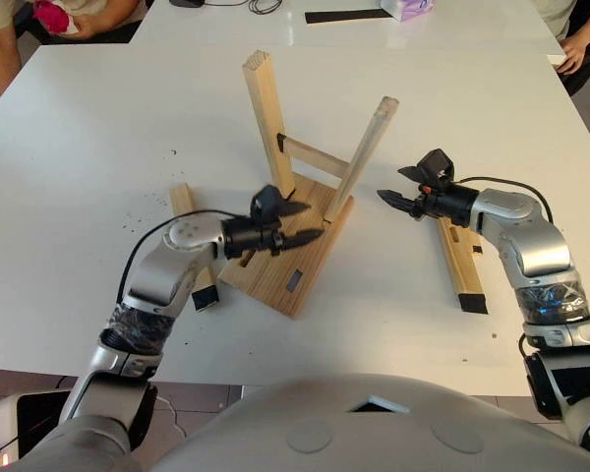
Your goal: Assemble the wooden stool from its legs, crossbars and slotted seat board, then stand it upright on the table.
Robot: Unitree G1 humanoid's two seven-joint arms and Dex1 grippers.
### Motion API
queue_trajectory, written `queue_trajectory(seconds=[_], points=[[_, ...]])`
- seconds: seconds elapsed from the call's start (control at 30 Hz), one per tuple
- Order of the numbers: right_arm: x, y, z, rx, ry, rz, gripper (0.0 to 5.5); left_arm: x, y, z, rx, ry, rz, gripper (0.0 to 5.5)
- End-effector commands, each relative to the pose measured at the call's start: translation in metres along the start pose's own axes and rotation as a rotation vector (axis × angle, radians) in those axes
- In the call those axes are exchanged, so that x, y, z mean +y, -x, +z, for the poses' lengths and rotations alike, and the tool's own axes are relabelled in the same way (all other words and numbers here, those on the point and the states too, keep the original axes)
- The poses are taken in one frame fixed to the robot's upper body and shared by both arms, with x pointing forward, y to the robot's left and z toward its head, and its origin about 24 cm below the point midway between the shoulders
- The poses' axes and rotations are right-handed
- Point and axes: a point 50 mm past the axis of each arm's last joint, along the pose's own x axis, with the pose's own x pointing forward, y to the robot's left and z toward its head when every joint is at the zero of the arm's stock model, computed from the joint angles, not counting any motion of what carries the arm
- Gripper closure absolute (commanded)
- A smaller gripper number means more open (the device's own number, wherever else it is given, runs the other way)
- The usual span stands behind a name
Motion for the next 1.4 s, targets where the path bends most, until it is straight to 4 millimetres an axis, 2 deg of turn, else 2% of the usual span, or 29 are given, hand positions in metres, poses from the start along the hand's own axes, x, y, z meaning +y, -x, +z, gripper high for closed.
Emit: queue_trajectory(seconds=[0.03,0.13,0.23,0.3,0.37,0.43,0.53,0.63,0.8,1.1,1.3,1.4], points=[[0.012,0.017,-0.005,0.023,0.023,0.030,2.06,0.004,0.010,0.017,-0.043,-0.023,0.055,2.45],[0.020,0.030,-0.006,0.044,0.041,0.061,2.06,0.000,0.032,0.021,0.003,-0.085,0.052,2.45],[0.024,0.042,-0.009,0.057,0.042,0.061,2.06,0.012,0.066,0.009,0.218,-0.248,0.137,2.45],[0.026,0.047,-0.012,0.060,0.029,0.045,2.06,0.023,0.084,0.011,0.264,-0.283,0.212,2.45],[0.029,0.049,-0.016,0.062,0.014,0.027,2.06,0.038,0.092,0.010,0.303,-0.319,0.328,2.45],[0.032,0.048,-0.019,0.061,0.005,0.017,2.06,0.046,0.095,-0.001,0.376,-0.369,0.374,2.45],[0.033,0.045,-0.016,0.051,0.009,0.017,2.06,0.039,0.085,-0.018,0.415,-0.399,0.312,2.45],[0.031,0.045,-0.015,0.053,0.018,0.020,2.06,0.031,0.073,-0.024,0.412,-0.427,0.233,2.45],[0.036,0.045,-0.018,0.070,0.020,0.048,2.06,0.022,0.065,-0.032,0.414,-0.425,0.156,2.45],[0.053,0.038,-0.033,0.135,0.032,0.128,2.06,0.002,0.030,-0.037,0.344,-0.406,0.083,2.45],[0.050,0.033,-0.034,0.145,0.054,0.122,2.06,-0.001,0.019,-0.036,0.316,-0.399,0.097,2.45],[0.047,0.032,-0.028,0.113,0.048,0.111,2.06,0.000,0.018,-0.037,0.315,-0.400,0.105,2.45]])
